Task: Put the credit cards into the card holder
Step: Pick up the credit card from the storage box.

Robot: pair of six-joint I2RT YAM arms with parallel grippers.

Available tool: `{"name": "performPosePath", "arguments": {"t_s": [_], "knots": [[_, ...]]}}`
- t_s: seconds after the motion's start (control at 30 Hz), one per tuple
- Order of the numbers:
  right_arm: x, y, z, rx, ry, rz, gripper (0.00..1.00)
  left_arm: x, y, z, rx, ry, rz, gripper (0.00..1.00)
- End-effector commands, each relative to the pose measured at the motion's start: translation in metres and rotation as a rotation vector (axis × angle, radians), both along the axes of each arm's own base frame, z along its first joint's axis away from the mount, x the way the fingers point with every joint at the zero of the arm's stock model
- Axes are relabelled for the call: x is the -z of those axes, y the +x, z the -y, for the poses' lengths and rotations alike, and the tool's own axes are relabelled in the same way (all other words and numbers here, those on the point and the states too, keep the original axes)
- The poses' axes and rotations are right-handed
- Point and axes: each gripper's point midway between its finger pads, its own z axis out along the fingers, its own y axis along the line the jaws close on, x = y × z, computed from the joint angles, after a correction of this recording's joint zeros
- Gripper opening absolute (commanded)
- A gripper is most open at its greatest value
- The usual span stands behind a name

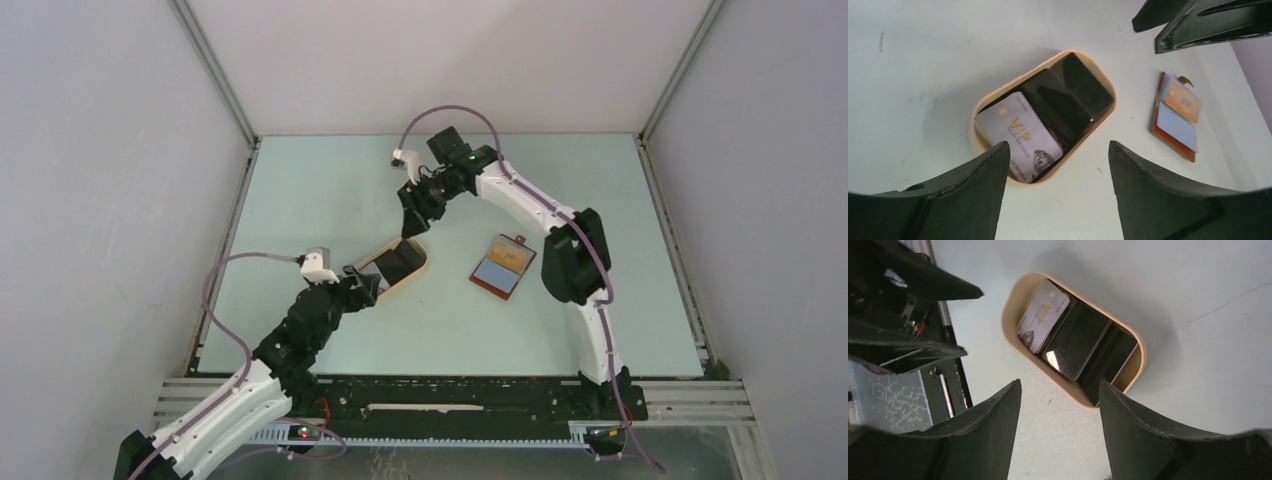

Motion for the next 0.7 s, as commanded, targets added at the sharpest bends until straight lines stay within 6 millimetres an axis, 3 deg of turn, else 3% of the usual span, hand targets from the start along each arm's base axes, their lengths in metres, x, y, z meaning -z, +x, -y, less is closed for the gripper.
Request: {"name": "performPosePath", "arguments": {"t_s": [0.0,0.27,0.67], "knots": [[0.021,0.003,-0.008,0.077,-0.094,-0.104,0.66,0.021,-0.005,-0.022,-0.094,-0.015,-0.03,0.77],[0.061,0.021,-0.017,0.121,-0.191,-0.098,0.63,0.018,-0.009,-0.032,-0.121,-0.026,0.001,0.77],[0.083,0.013,-0.019,0.111,-0.221,-0.149,0.61,0.023,-0.009,-0.031,-0.114,-0.022,-0.015,0.77]]}}
